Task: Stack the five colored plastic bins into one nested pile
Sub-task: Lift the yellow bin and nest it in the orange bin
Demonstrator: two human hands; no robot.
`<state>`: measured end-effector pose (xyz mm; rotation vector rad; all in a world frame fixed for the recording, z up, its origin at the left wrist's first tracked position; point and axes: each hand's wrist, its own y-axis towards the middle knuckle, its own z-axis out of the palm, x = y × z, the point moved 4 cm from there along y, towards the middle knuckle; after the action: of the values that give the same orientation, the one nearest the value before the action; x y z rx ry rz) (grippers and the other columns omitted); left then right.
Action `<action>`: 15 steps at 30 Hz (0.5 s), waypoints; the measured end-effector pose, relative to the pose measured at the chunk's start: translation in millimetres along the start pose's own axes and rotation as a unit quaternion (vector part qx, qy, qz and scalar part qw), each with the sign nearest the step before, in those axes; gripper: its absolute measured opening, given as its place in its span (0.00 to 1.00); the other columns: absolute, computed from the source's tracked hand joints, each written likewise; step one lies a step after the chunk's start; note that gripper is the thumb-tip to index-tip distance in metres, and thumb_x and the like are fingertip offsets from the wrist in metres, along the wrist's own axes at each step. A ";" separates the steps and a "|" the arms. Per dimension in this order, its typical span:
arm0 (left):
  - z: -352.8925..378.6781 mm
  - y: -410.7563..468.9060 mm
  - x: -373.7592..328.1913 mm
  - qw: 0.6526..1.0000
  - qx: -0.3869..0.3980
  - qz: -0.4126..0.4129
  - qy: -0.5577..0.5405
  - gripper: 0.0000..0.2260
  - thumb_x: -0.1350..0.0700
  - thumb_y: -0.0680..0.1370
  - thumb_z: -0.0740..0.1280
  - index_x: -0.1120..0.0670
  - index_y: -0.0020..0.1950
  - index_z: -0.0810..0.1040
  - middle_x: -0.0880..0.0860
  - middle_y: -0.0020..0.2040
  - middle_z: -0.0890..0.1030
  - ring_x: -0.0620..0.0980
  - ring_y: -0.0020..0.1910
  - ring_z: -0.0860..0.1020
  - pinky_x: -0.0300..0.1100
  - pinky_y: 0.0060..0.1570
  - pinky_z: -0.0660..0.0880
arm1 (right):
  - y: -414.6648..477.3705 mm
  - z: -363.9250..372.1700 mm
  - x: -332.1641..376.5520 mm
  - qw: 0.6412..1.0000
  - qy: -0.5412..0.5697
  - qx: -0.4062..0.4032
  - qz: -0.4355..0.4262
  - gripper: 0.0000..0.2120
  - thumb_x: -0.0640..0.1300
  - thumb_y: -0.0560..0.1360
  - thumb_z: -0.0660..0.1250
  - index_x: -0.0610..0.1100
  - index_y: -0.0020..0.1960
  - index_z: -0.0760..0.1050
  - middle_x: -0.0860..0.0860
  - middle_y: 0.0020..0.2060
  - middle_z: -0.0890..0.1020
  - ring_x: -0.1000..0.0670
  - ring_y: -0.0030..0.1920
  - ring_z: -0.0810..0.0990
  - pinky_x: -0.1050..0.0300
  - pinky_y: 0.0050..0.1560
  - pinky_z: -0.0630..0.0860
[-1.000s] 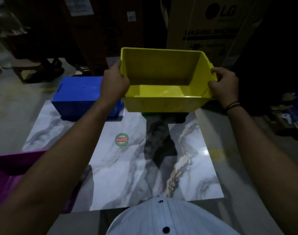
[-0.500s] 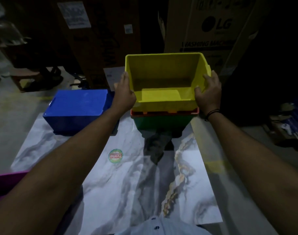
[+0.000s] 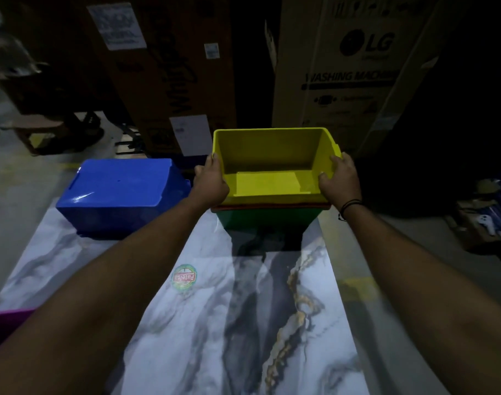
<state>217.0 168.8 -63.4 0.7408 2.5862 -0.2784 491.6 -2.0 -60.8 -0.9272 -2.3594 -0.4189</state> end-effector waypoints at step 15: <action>16.0 14.7 23.4 0.986 0.141 -0.041 0.085 0.67 0.15 0.53 0.63 0.59 0.79 0.58 0.60 0.71 0.73 0.62 0.65 0.74 0.56 0.62 0.76 | -22.8 30.1 -20.0 0.985 -0.137 0.071 -0.075 0.48 0.73 0.75 0.56 0.38 0.80 0.55 0.39 0.81 0.48 0.40 0.81 0.49 0.40 0.76 0.57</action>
<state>212.7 186.8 -89.3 0.7840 2.7769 -0.6427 476.1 -14.5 -98.5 -0.7860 -2.6800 -0.1853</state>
